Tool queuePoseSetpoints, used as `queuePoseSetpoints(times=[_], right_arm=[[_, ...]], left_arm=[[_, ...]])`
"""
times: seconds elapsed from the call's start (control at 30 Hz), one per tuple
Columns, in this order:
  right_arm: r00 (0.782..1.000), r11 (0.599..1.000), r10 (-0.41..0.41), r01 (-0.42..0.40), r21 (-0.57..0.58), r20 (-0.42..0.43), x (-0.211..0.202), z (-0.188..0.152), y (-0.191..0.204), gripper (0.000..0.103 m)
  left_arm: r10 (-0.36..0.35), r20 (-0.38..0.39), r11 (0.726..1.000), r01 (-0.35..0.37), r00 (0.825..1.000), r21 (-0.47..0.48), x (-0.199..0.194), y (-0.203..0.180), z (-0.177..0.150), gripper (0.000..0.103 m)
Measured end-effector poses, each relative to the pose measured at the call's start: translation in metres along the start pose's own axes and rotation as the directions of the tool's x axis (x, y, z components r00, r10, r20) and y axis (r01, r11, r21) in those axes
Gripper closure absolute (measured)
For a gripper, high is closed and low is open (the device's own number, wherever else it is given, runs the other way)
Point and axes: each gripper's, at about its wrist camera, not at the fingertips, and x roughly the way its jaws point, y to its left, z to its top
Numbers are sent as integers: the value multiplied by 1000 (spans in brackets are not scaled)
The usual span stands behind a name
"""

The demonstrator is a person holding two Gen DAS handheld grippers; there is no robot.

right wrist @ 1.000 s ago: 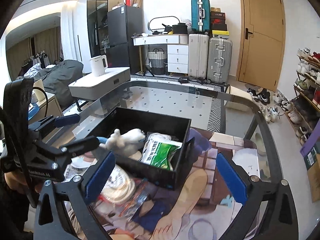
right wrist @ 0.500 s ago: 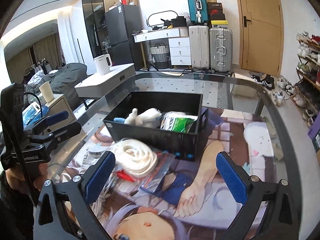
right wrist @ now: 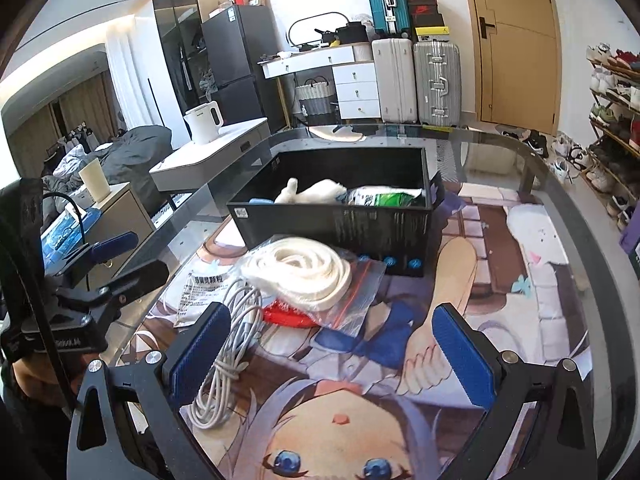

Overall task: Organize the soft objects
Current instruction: 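Close the right gripper on the white cable bundle while the left gripper moves toward the white sachet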

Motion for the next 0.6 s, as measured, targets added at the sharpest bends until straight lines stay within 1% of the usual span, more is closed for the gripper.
queuePoseSetpoints(times=[0.1, 0.2, 0.37, 0.6], right_arm=[[1000, 1000, 7, -7, 6, -10, 4, -5, 5, 1], [999, 1000, -7, 8, 8, -36, 10, -9, 11, 1], [998, 999, 15, -13, 41, -62, 21, -15, 14, 1], [995, 998, 45, -41, 46, -90, 36, -20, 23, 1]], left_arm=[[1, -12, 1000, -1, 1000, 0, 0, 1, -6, 0], [15, -27, 1000, -15, 1000, -8, 3, 4, -9, 0], [23, -42, 999, -24, 999, -28, 5, 10, -16, 0], [35, -62, 999, -36, 997, -20, 8, 10, -23, 0]])
